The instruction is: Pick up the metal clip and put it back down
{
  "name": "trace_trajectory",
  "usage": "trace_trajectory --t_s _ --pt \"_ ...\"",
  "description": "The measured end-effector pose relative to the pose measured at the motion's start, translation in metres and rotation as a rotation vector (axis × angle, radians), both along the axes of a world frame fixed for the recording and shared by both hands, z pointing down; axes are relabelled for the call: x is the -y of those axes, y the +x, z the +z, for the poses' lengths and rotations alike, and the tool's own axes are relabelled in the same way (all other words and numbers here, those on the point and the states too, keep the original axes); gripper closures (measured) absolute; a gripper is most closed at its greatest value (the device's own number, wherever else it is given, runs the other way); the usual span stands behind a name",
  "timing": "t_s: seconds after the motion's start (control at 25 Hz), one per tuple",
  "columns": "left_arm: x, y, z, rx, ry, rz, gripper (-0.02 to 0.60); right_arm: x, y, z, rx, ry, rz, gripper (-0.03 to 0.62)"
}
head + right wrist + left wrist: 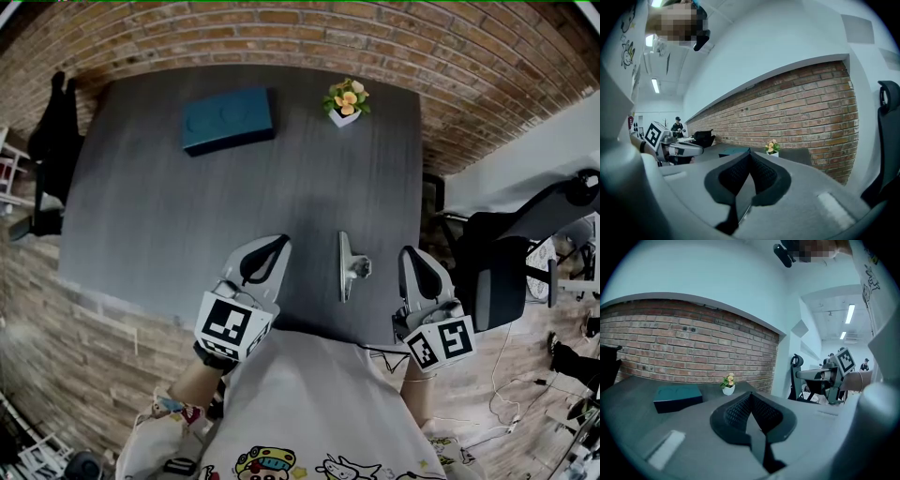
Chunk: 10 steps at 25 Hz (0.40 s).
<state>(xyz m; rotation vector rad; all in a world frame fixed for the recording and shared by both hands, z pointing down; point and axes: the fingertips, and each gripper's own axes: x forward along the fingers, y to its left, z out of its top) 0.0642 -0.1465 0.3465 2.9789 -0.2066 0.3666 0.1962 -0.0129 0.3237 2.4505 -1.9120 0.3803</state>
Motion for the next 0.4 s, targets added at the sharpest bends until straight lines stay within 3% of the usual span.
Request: trace_trajectory --t_s 0.4 --pt "-0.0007 -0.0001 0.0034 0.009 -0.004 0.028 0.577 -0.0022 0.0041 0.0000 -0.005 0.003 0.006 0.594"
